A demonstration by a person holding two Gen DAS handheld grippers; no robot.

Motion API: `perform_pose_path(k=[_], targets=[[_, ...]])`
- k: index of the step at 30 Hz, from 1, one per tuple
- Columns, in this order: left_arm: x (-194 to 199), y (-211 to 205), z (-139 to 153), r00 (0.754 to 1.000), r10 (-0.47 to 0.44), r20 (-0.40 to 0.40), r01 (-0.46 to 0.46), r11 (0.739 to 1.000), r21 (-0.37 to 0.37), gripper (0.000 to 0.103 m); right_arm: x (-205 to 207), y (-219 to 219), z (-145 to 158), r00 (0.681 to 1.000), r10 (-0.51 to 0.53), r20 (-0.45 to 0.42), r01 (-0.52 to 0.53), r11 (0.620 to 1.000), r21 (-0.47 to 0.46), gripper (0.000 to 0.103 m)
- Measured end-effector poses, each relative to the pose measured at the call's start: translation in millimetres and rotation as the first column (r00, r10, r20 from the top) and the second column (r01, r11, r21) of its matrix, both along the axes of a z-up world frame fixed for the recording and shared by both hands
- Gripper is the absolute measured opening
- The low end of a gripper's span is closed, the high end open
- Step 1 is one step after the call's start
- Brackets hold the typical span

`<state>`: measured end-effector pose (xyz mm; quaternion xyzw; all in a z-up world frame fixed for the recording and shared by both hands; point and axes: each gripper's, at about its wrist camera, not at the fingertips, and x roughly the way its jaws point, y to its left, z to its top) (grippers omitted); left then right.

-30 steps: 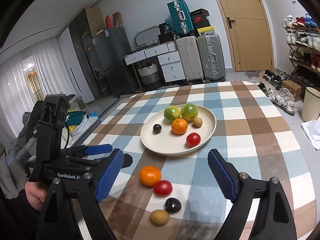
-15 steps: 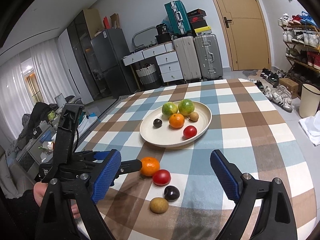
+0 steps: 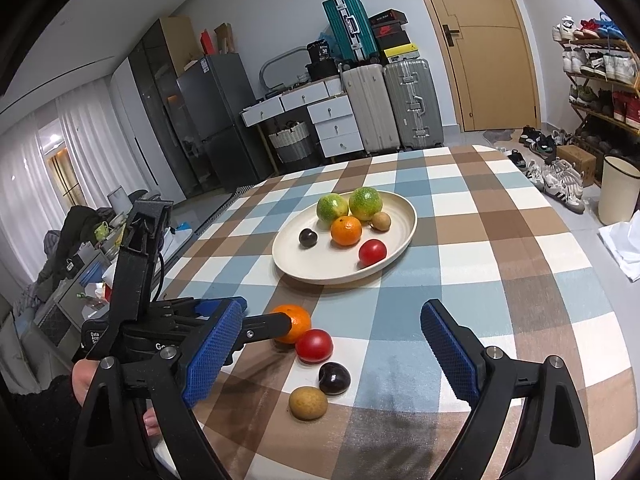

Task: Organize fruits
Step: 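Grasp the loose orange with the left tool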

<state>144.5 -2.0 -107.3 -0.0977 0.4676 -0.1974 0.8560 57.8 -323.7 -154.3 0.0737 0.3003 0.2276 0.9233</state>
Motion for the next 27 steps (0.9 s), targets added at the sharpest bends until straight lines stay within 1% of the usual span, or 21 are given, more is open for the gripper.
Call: perform_pose_path(k=[1,3,4,5,7,8,9,10,11,14,17,27], targets=[[0.0,-0.3,-0.4,1.000,-0.006,-0.002,0.006,1.000,-0.007,0.089,-0.5,-0.4,0.1,1.000,0.000,0.000,0.000,1.000,0.000,0.093],[0.3,-1.5,-1.7,1.000,-0.015,-0.009,0.014,1.000,-0.014,0.081,-0.8,-0.5,0.1,1.000,0.000,0.000,0.000,1.000,0.001,0.093],[0.6,-2.1,-2.4,1.000,-0.020,-0.011,0.020,1.000,-0.021,0.080,-0.6,-0.5,0.0,1.000,-0.001,-0.001,0.001,1.000,0.001,0.093],[1.1,-2.7,-3.1,1.000,-0.027,-0.012,0.027,0.999,-0.030,0.075,-0.5,-0.5,0.1,1.000,-0.001,-0.001,0.001,1.000,0.002,0.093],[2.4,-4.3,-6.0,0.999,-0.044,-0.020,0.044,0.998,-0.034,0.062,0.1,-0.9,-0.5,1.000,-0.002,-0.004,0.002,1.000,0.007,0.093],[2.8,-5.0,-7.7,0.998,-0.056,-0.027,0.054,0.998,-0.041,0.050,-0.3,-2.0,-0.8,1.000,-0.002,-0.006,0.002,1.000,0.010,0.093],[2.7,-4.7,-8.2,0.998,-0.066,-0.026,0.064,0.996,-0.060,0.046,-0.4,-2.7,-1.1,1.000,-0.001,-0.008,0.001,1.000,0.013,0.093],[2.2,-4.7,-8.6,0.997,-0.072,-0.027,0.070,0.995,-0.067,0.044,-0.8,-2.8,-1.1,1.000,-0.002,-0.008,0.002,1.000,0.014,0.093],[1.5,-6.0,-7.9,0.996,-0.086,-0.022,0.085,0.994,-0.068,0.039,-0.9,-3.0,-1.2,1.000,-0.002,-0.006,0.003,1.000,0.014,0.093],[-1.4,-9.8,-4.8,0.995,-0.098,0.004,0.098,0.995,-0.017,0.038,-0.3,-3.1,-1.4,1.000,-0.002,-0.011,0.002,1.000,0.014,0.093],[-2.4,-5.3,-5.4,0.996,-0.093,-0.002,0.093,0.995,-0.035,0.038,-0.5,-3.1,-1.4,1.000,-0.003,-0.009,0.004,1.000,0.011,0.093],[-13.3,13.8,-1.2,0.999,-0.050,0.007,0.050,0.997,-0.059,0.038,0.2,-6.3,-5.7,0.999,-0.015,-0.033,0.015,1.000,0.013,0.093]])
